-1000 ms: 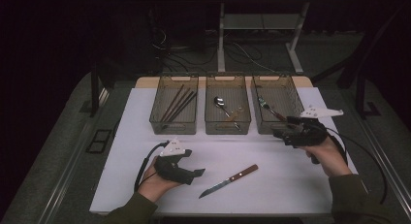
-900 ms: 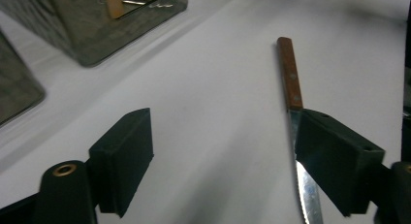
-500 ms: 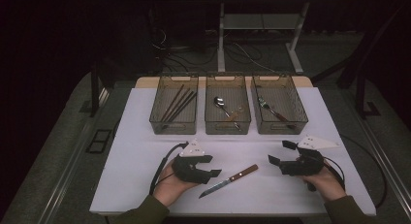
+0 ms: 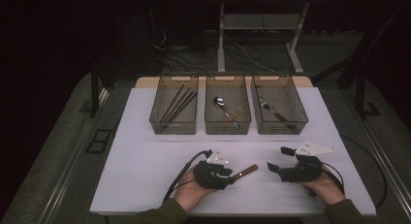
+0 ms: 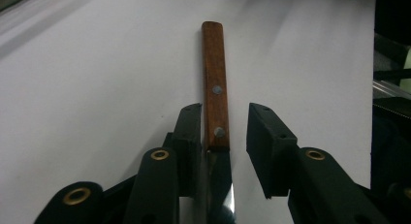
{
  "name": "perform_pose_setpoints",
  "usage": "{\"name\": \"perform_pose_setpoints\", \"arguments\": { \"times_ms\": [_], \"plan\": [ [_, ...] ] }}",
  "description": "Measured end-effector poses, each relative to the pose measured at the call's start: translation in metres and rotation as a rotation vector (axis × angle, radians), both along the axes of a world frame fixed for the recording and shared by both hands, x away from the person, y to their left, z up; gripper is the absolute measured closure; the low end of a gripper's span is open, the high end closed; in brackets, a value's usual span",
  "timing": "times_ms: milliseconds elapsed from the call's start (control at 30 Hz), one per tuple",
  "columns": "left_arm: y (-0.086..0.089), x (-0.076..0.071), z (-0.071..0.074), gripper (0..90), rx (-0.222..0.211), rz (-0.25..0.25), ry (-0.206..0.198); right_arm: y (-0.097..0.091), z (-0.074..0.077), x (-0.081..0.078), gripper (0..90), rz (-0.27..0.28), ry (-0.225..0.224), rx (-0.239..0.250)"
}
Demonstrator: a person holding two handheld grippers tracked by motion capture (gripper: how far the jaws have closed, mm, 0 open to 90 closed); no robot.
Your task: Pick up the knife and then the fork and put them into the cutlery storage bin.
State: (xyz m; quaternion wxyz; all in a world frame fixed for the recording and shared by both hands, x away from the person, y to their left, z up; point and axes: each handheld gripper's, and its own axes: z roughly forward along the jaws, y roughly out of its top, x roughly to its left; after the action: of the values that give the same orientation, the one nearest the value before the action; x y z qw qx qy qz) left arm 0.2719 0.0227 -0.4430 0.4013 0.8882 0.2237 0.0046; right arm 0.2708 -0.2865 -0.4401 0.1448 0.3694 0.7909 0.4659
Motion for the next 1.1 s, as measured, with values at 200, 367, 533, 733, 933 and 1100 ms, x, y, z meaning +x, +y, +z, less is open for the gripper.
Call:
{"name": "perform_pose_setpoints", "arguments": {
  "times_ms": [200, 367, 533, 733, 933, 1100],
  "plan": [
    [-0.008, -0.002, -0.005, 72.2, 0.045, 0.004, -0.041, -0.001, 0.000, 0.001, 17.3, 0.001, 0.005, 0.004],
    [-0.008, -0.005, -0.008, 72.9, 0.068, -0.014, -0.093, -0.002, 0.001, 0.000, 17.3, -0.005, 0.002, 0.008],
    [-0.005, -0.006, -0.011, 75.8, 0.049, -0.029, -0.133, -0.002, 0.001, 0.000, 17.3, -0.001, 0.004, 0.010],
    [-0.004, -0.002, -0.012, 77.3, 0.015, -0.043, -0.102, -0.001, 0.002, 0.001, 17.3, 0.032, -0.015, 0.014],
    [-0.001, 0.005, -0.010, 77.4, 0.014, -0.097, -0.080, 0.001, 0.004, 0.002, 17.3, 0.089, -0.004, 0.003],
    [0.002, 0.006, -0.001, 77.3, -0.022, -0.144, -0.057, 0.005, 0.008, 0.004, 16.7, 0.174, 0.026, -0.005]
  ]
}}
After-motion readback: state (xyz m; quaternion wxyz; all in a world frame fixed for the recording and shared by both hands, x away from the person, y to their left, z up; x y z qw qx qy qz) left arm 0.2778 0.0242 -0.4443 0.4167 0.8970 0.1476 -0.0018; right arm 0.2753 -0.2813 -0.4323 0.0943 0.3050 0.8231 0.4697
